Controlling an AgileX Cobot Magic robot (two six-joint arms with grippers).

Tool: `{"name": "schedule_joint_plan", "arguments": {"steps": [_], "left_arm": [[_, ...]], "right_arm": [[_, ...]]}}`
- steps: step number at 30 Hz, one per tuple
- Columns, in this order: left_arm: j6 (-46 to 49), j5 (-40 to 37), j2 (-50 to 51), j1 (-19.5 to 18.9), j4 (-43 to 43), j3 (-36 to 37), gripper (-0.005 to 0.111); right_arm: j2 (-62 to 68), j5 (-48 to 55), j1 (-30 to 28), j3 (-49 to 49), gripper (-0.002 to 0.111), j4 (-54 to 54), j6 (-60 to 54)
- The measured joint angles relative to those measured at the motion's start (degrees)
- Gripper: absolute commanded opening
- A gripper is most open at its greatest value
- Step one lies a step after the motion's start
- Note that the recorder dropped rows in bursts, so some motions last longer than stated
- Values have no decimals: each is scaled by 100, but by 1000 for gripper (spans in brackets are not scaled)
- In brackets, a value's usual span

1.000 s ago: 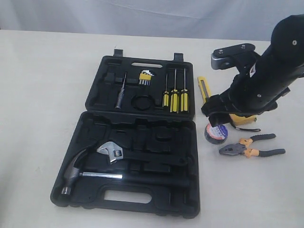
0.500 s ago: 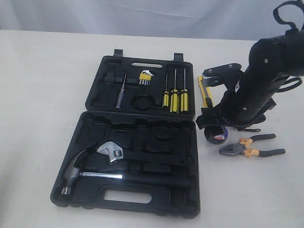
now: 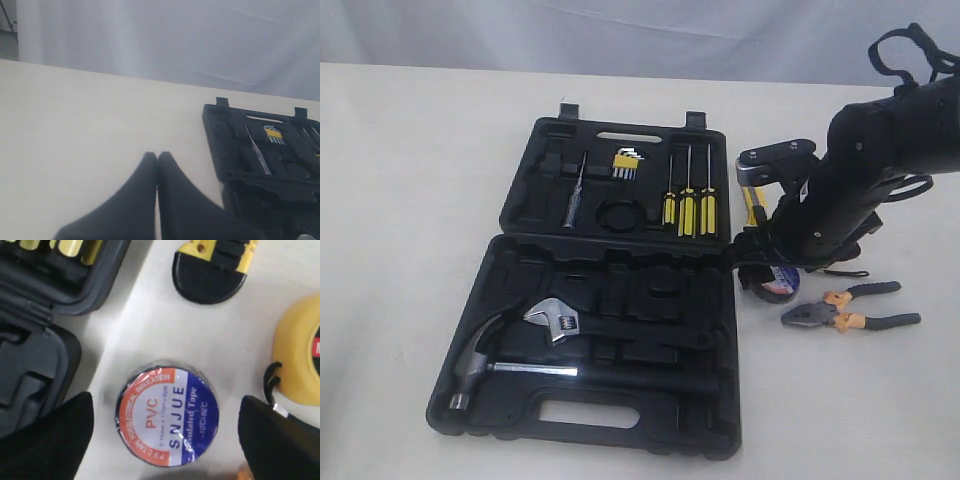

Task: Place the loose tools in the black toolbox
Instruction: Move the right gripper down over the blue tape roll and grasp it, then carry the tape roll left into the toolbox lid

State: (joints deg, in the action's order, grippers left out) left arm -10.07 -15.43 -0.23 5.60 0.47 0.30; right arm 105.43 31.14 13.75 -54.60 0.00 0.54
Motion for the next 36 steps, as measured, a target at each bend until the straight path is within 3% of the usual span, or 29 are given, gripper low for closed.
{"name": "schedule_joint_plan", "arguments": {"steps": [10, 25, 36], "left_arm": [[0, 0, 0, 0, 0, 0, 0], [0, 0, 0, 0, 0, 0, 0], [0, 0, 0, 0, 0, 0, 0]], "right_arm": [[148, -57, 0, 0, 73, 0, 1], [148, -72, 0, 0, 22, 0, 105], [-243, 264, 0, -111, 18, 0, 120]]}}
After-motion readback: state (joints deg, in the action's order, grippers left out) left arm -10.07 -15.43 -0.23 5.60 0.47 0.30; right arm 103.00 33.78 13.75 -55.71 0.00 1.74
